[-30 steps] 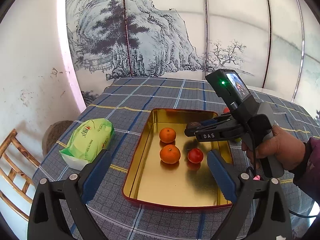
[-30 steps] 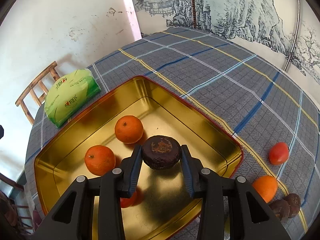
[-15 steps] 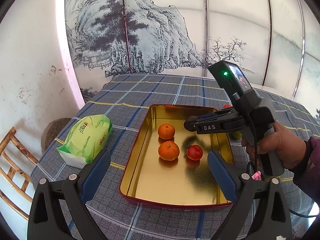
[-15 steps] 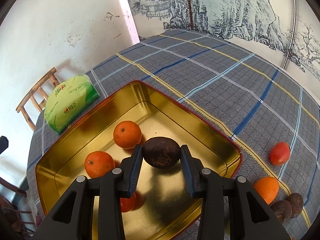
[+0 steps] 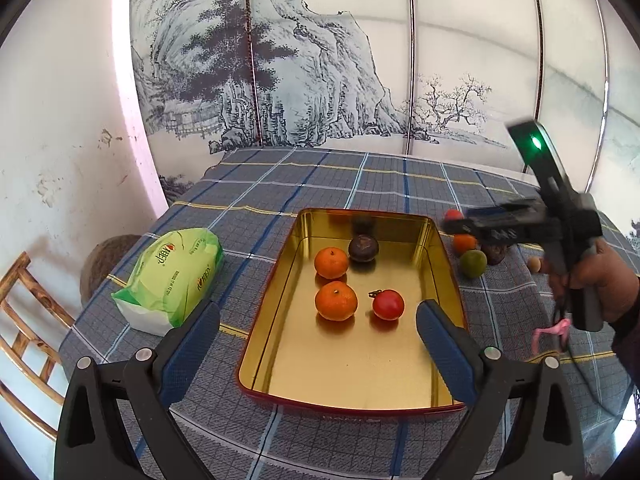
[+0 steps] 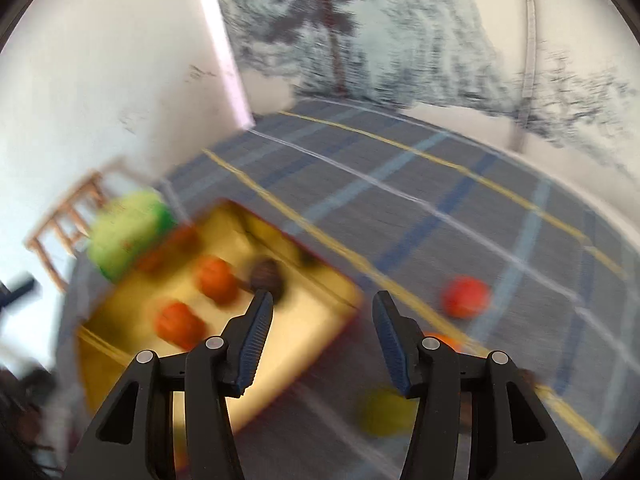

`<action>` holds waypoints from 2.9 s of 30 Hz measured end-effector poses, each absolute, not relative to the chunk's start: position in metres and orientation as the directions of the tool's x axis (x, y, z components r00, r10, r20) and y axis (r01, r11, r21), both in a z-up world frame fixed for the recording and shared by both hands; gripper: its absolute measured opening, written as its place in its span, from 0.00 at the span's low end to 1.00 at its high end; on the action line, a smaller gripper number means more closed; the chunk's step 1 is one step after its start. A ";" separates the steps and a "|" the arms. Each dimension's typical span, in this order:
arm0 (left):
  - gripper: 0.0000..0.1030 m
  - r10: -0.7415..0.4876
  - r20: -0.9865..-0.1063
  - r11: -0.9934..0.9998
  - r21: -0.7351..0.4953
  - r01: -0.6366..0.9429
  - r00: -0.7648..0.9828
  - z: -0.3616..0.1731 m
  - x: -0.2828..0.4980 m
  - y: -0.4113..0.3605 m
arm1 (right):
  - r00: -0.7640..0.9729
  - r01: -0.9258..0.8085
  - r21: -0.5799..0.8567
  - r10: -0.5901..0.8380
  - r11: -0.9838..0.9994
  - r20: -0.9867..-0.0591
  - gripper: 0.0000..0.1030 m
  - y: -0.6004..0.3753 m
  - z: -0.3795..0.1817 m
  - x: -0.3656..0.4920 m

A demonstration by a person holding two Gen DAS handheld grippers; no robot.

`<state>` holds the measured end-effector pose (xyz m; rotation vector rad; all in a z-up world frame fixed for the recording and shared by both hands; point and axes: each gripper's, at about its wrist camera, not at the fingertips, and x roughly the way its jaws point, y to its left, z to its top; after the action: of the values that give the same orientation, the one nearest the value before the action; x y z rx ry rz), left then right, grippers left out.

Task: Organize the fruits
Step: 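Carry the brown dried fruit into the tin with the right gripper and release, then reach the right gripper to a mandarin on the cloth and grasp it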

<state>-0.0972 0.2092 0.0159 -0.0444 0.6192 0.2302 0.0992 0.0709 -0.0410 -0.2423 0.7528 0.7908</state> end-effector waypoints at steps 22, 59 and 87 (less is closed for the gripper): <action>0.94 0.173 -0.609 0.983 0.060 -0.172 0.774 0.009 -0.083 0.188 | 0.462 -0.656 0.069 0.472 0.751 -0.751 0.40 0.043 -0.073 0.142; 0.95 -0.013 -0.671 0.964 0.189 0.187 0.742 -0.001 -0.014 0.030 | 0.788 -0.112 0.016 0.098 0.994 -0.607 0.79 -0.327 -0.050 0.233; 0.95 0.022 -0.704 0.985 0.138 0.106 0.710 -0.017 0.025 0.053 | 0.651 -0.371 0.208 0.413 0.905 -0.637 0.34 -0.274 -0.062 0.188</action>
<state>0.0252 0.0532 -0.0174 0.1736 0.7805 -0.0470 0.1876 -0.2741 -0.0622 0.0607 0.7379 0.4452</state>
